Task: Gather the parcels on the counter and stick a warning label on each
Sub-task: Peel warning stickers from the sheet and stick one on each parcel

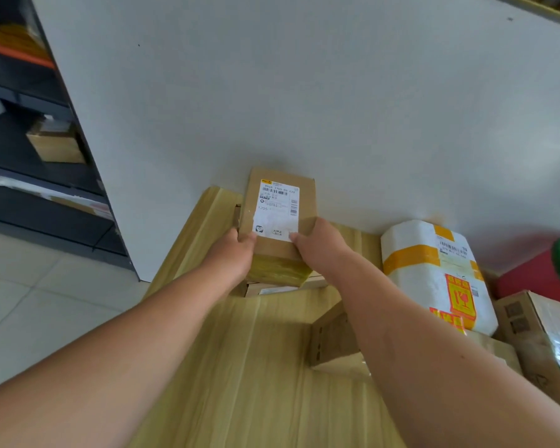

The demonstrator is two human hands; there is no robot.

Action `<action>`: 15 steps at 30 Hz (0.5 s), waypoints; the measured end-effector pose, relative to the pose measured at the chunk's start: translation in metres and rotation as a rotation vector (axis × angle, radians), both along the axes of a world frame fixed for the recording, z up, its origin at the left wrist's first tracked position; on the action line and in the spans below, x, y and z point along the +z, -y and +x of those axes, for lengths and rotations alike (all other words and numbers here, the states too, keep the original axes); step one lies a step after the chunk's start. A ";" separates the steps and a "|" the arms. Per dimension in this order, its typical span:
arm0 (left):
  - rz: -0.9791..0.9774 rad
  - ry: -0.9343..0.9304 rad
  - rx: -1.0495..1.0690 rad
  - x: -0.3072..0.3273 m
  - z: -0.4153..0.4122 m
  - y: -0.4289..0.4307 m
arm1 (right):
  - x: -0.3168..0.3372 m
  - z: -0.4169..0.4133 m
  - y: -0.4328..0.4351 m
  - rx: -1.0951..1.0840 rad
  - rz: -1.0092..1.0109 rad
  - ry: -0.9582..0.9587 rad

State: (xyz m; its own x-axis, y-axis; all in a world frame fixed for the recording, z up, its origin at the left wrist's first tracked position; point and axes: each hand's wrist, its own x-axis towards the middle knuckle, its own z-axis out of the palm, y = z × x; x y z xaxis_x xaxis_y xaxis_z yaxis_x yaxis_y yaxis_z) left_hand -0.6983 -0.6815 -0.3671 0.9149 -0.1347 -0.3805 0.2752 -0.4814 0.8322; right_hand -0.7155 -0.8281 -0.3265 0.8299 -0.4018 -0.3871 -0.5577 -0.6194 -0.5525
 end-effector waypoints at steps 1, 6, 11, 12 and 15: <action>-0.013 -0.008 0.004 0.000 -0.002 -0.002 | 0.000 -0.001 -0.002 -0.004 0.014 0.007; -0.006 -0.039 0.094 -0.002 -0.011 -0.020 | -0.005 -0.002 -0.019 0.034 0.026 0.039; 0.047 -0.044 0.080 0.007 -0.015 -0.038 | -0.005 -0.005 -0.034 0.051 0.094 0.054; 0.051 -0.038 0.073 0.009 -0.017 -0.037 | -0.003 -0.008 -0.034 0.054 0.108 0.057; 0.224 0.201 -0.002 0.022 -0.028 -0.030 | 0.006 -0.029 -0.023 0.077 0.087 0.102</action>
State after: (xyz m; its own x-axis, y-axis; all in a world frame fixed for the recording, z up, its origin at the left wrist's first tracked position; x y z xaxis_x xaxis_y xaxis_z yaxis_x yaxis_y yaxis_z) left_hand -0.7259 -0.6520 -0.3456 0.9747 -0.0694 -0.2123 0.1149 -0.6594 0.7430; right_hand -0.7440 -0.8052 -0.3207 0.8936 -0.3044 -0.3298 -0.4488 -0.6056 -0.6571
